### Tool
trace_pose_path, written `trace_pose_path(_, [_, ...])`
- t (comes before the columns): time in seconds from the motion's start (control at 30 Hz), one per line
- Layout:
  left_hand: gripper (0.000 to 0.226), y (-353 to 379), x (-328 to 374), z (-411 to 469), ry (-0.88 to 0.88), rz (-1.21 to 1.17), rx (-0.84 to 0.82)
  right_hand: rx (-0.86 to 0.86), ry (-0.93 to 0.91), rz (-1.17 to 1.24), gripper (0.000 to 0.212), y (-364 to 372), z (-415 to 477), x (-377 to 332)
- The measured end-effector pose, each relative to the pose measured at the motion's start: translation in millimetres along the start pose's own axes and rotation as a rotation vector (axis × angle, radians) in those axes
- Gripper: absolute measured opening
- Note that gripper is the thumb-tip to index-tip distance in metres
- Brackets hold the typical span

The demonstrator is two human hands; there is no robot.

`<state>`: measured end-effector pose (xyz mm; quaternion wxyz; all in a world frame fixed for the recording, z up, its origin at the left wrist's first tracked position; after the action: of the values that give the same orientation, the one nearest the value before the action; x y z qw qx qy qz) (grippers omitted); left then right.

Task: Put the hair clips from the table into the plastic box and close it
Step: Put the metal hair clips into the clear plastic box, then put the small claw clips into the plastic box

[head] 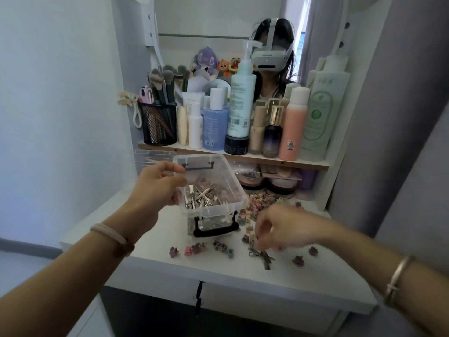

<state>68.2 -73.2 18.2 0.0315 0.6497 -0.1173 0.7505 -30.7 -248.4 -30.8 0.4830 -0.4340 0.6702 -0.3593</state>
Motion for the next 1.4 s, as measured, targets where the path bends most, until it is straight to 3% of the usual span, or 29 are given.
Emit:
trace_pose_path(0.1, [0.018,-6.2,-3.3,0.4,-0.006,0.007,0.016,0.055,0.027,-0.148,0.041,17.7,6.0,1.4])
trace_pose_path(0.23, [0.018,-9.8,-4.3,0.0,-0.006,0.006,0.028,0.146,0.043,-0.233,0.020,14.0,13.1,5.0])
trace_pose_path(0.33, [0.019,-12.4,-4.5,0.0,-0.005,0.008,0.034,0.200,0.047,-0.252,0.033,7.6,13.3,7.8])
trace_pose_path(0.5, [0.019,-15.7,-4.1,0.4,0.010,0.024,0.041,0.278,0.092,-0.225,0.027,5.5,13.9,18.4])
trace_pose_path(0.63, [0.019,-20.2,-6.2,2.3,0.005,0.019,0.040,0.397,0.137,0.008,0.004,-31.3,3.5,18.6])
trace_pose_path(0.77, [0.018,-17.6,-7.7,4.2,0.001,0.019,0.028,0.464,-0.001,0.499,0.012,-89.7,-7.2,-13.4])
trace_pose_path(0.87, [0.019,-12.4,-8.5,5.3,-0.004,0.002,0.021,0.452,-0.104,0.632,0.004,-106.1,0.6,-52.2])
trace_pose_path(1.03, [0.020,-18.5,-11.6,7.3,-0.014,-0.027,0.036,0.336,-0.181,0.482,0.012,-79.3,28.3,-100.3])
trace_pose_path(1.23, [0.020,-58.7,-23.9,13.2,-0.041,-0.006,0.116,0.452,-0.090,0.657,0.017,-94.8,46.5,-75.6])
trace_pose_path(1.4, [0.022,-100.3,-33.1,15.2,-0.070,0.013,0.185,0.353,-0.042,0.365,0.011,-60.0,84.2,-70.3])
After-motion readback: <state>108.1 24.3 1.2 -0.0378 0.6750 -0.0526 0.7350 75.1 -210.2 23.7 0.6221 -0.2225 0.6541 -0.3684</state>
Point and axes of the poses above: each hand's wrist, its own z-axis towards the middle knuckle, its own y-axis out of the palm, x = y × z, the point moved 9 cm from there along z, towards the middle knuckle, and after that the axes turned 3 degrees about x, right-handed, at the moved point
